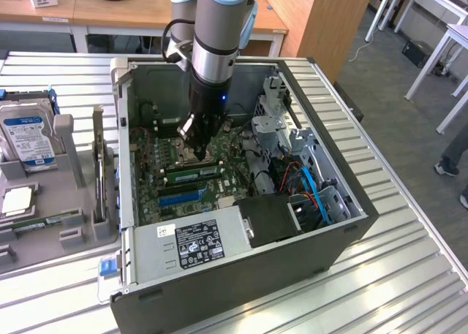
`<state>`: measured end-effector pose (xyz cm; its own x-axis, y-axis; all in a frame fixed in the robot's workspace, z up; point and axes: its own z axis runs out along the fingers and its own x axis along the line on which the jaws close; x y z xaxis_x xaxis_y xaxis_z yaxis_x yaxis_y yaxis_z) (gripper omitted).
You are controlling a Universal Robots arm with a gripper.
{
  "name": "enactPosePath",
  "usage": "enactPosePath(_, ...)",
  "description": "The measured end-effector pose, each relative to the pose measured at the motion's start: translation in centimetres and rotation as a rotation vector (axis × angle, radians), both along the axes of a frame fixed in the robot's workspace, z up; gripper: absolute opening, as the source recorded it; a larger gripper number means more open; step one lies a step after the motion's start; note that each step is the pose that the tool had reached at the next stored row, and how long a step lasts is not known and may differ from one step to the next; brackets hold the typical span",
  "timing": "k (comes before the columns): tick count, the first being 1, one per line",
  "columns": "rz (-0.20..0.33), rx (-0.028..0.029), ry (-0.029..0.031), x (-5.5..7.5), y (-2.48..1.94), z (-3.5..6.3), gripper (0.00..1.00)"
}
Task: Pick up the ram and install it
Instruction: 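Press down the ram until it locks into place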
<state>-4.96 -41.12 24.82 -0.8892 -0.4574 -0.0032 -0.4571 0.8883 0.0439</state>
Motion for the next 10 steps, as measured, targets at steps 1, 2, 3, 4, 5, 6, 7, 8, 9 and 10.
enactPosePath(1, -0.016, -0.0001, 0.0, 0.0, 0.0, 0.0, 0.11)
enactPosePath(2, -0.033, 0.0, 0.0, 0.0, 0.0, 0.0, 0.11)
enactPosePath(3, -0.05, 0.0, 0.0, 0.0, 0.0, 0.0, 0.11)
enactPosePath(4, -0.069, 0.0, 0.0, 0.0, 0.0, 0.0, 0.11)
enactPosePath(5, -0.085, 0.0, 0.0, 0.0, 0.0, 0.0, 0.11)
enactPosePath(6, -0.103, 0.0, 0.0, 0.0, 0.0, 0.0, 0.11)
enactPosePath(7, -0.122, 0.0, 0.0, 0.0, 0.0, 0.0, 0.11)
enactPosePath(8, -0.139, 0.0, -0.0001, 0.0, 0.0, 0.0, 0.11)
enactPosePath(9, -0.156, 0.0, 0.0, 0.0, 0.0, 0.0, 0.11)
enactPosePath(10, -0.173, 0.0, -0.0001, 0.0, 0.0, 0.0, 0.11)
